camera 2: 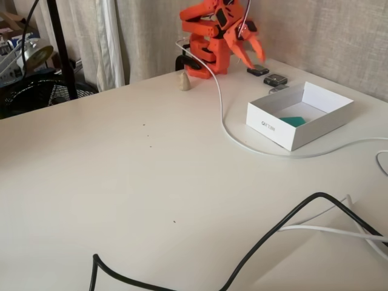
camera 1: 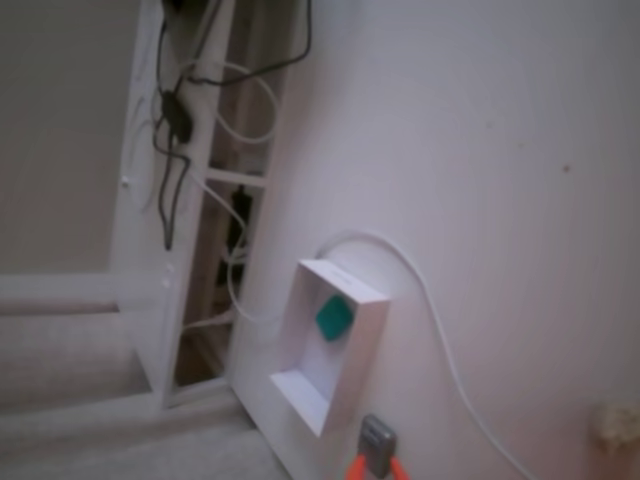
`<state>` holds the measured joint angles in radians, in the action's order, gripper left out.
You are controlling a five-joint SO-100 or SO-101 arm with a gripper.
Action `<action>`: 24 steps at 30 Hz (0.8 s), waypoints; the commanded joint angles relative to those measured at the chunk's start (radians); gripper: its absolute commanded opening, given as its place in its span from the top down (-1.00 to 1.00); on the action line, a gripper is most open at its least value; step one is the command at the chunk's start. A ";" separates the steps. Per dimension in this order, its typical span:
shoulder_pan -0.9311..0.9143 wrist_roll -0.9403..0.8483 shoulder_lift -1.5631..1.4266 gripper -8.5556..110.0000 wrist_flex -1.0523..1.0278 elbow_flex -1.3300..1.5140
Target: Grasp the green cube and put it in the bin.
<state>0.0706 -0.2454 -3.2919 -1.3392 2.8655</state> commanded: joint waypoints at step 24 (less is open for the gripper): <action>-0.060 -0.017 -0.017 1.00 0.005 0.077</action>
<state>0.0123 -0.2546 -3.3011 -1.3468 2.9452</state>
